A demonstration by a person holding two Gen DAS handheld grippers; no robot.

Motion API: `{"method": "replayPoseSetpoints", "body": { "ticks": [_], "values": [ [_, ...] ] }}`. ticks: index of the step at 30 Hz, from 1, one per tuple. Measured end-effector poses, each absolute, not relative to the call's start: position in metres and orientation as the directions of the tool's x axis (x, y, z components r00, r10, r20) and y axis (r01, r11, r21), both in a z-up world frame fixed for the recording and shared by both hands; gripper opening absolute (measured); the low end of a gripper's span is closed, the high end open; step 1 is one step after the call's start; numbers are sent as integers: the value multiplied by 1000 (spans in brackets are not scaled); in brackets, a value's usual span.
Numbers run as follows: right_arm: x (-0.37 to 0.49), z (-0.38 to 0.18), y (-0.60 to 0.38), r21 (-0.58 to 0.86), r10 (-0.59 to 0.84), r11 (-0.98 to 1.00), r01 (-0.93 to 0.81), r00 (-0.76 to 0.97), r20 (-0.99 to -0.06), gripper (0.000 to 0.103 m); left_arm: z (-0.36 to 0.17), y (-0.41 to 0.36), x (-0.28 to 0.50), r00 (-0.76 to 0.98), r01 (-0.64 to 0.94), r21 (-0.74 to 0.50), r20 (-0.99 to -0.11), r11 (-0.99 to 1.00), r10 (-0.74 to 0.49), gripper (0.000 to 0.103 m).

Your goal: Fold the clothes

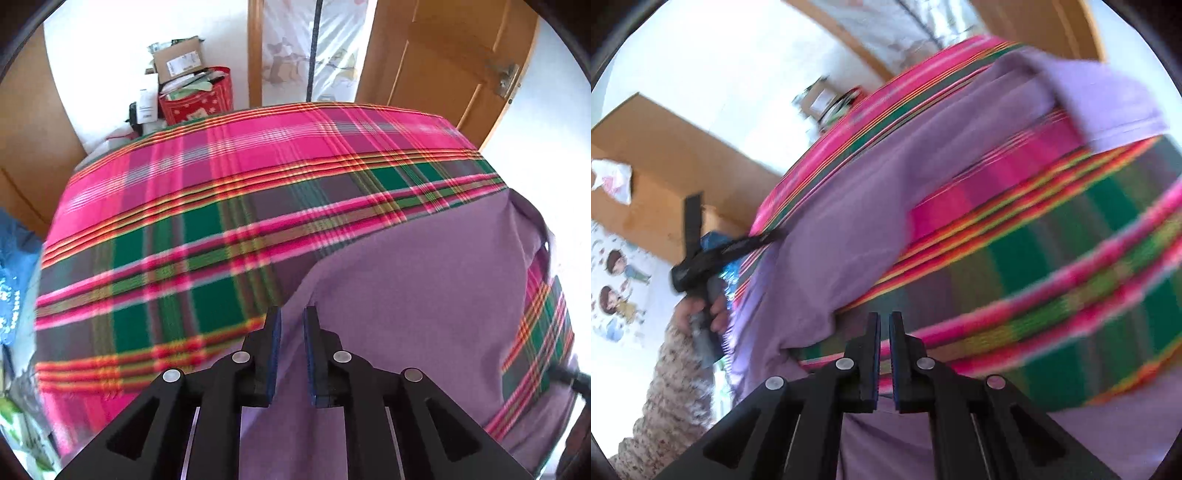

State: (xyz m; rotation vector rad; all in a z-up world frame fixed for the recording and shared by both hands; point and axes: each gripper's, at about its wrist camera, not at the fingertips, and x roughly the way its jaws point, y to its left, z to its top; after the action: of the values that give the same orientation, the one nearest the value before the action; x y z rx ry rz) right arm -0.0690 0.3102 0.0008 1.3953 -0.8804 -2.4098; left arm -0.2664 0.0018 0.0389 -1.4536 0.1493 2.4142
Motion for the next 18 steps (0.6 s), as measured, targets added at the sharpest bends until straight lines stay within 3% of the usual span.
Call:
{"method": "replayPoseSetpoints", "body": {
  "ticks": [8,13,18],
  "values": [
    [-23,55,388,413,-203,-889,-200,-636,-745,11,81,1,-207,-437,-366,-65,-868,-928,234,17],
    [0,90,439,257,-37,-935,-243,-655,-755,14,99,47,-170,-444,-478,-23,-856,-878,264,17],
    [12,109,471,127,101,-948,-292,-654,-750,19,84,109,-151,-386,-589,-14,-873,-808,296,17]
  ]
}}
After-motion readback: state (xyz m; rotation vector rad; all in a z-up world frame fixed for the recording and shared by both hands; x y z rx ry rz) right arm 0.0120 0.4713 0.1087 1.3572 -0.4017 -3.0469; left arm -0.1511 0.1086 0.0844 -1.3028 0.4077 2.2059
